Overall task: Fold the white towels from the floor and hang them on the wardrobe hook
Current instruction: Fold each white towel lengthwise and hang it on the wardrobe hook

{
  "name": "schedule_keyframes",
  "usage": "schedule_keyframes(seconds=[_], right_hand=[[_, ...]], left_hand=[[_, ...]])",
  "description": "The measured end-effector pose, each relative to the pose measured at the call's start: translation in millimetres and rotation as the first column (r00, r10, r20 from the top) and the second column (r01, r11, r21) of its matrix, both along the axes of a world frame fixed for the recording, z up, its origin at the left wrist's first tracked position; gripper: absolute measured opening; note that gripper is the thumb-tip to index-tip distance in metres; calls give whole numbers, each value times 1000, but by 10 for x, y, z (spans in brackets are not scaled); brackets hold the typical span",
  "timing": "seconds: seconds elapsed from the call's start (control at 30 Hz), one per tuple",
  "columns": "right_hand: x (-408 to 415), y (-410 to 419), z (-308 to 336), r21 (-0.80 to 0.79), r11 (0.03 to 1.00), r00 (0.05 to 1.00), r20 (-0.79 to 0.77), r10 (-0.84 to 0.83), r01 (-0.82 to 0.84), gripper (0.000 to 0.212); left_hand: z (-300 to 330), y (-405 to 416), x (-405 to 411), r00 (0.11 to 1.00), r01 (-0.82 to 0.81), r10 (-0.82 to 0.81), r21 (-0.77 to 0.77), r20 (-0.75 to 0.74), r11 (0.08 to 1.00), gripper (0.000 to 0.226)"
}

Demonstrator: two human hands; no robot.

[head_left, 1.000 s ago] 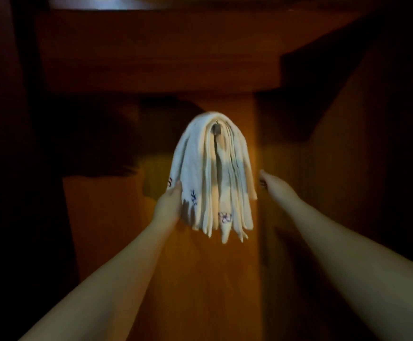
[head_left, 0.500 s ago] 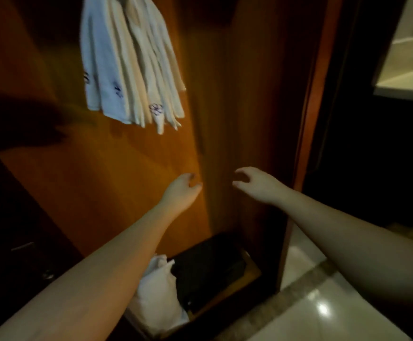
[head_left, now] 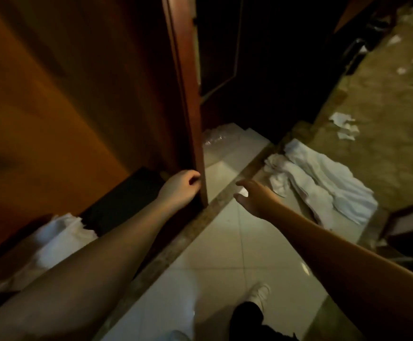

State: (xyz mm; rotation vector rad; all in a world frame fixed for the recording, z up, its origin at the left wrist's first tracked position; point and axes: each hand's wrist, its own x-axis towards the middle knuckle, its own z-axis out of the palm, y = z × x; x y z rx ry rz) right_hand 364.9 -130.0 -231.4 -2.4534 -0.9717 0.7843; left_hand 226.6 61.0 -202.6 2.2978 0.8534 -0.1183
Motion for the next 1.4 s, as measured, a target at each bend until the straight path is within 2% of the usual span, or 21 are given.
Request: schedule_keyframes(seconds=[0.2, 0.43, 0.57, 0.73, 1.03, 1.23, 1.4], right_hand=[[875, -754, -615, -115, 985, 984, -115, -139, 126, 49], [1748, -1477, -1244, -286, 933, 950, -160, -270, 217, 50], [2273, -1784, -1619, -364, 884, 913, -167, -372, 293, 51], [2926, -2037, -2099, -428, 809, 835, -188, -517, 404, 51], [4194, -2037, -2933, -536, 601, 573, -244, -782, 593, 51], [4861, -2037, -3829, -509, 498, 398, -299, -867, 702, 49], [5017, -2308, -4732, -569, 433, 264, -358, -896, 699, 49]], left_hand=[[-692, -625, 1125, 980, 144, -148, -39, -132, 989, 39], [-1352, -1176, 2182, 919, 264, -277, -83, -280, 961, 41], [-1760, -1353, 2896, 871, 349, -361, -99, -333, 932, 41], [-2358, -1481, 3908, 810, 411, -466, -224, -355, 884, 43], [-3285, -1326, 5658, 634, 591, -650, -280, -419, 757, 45], [-4099, -1413, 6528, 531, 692, -728, -275, -433, 668, 41], [-4912, -1741, 6905, 470, 698, -744, -316, -475, 642, 44]])
